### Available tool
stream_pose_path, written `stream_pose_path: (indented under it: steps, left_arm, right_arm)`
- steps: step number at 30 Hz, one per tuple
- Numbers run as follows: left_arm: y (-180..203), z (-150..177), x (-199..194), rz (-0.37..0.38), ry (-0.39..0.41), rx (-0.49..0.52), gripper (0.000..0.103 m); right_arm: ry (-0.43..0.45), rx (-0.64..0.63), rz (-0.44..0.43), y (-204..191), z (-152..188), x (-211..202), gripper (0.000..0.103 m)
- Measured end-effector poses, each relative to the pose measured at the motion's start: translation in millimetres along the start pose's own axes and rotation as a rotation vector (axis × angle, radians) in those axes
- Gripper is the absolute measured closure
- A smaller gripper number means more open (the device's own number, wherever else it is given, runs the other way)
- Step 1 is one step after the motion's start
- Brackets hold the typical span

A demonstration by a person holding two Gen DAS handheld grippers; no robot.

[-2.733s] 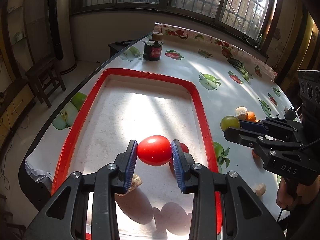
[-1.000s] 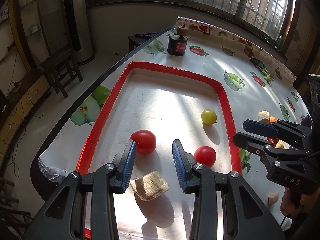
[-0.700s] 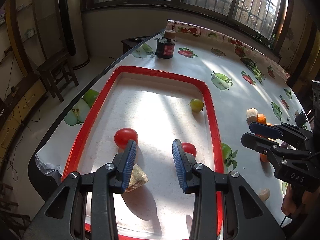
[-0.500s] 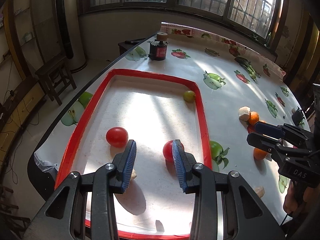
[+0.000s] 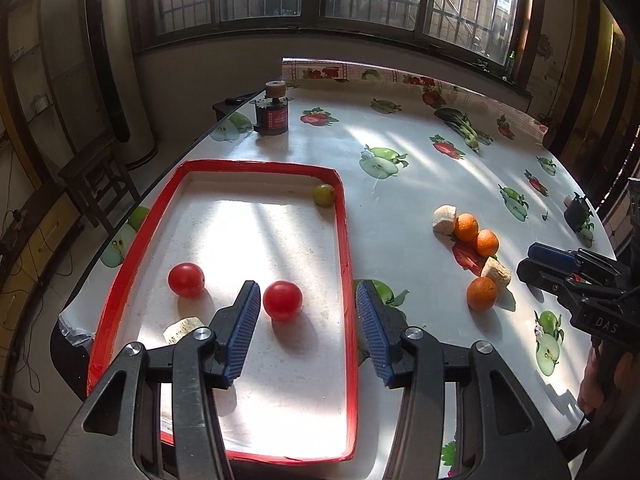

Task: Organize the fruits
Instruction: 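Move both tools back toward the remaining fruits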

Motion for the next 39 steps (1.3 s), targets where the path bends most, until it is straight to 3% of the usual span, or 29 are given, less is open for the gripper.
stream_pose_path:
  steps: [21, 39]
  left_arm:
    - [70, -8, 1, 0.079, -0.005, 0.100, 0.055]
    - [125, -9, 15, 0.195, -0.029, 0.157, 0.055]
  right_arm:
    - [0.058, 0.161, 0.135, 108, 32, -61, 0.052]
    - [0.063, 0.229, 0.185, 151, 41, -72, 0.052]
Point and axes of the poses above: each gripper's, at about its wrist camera, not at the fingertips, and x roughly the way its jaws point, y to its right, z to its underside, the point moved 7 cm from there along x, roughly the way its jaws point, and after that the axes turned 15 degrees about x, right-handed, at the moved point
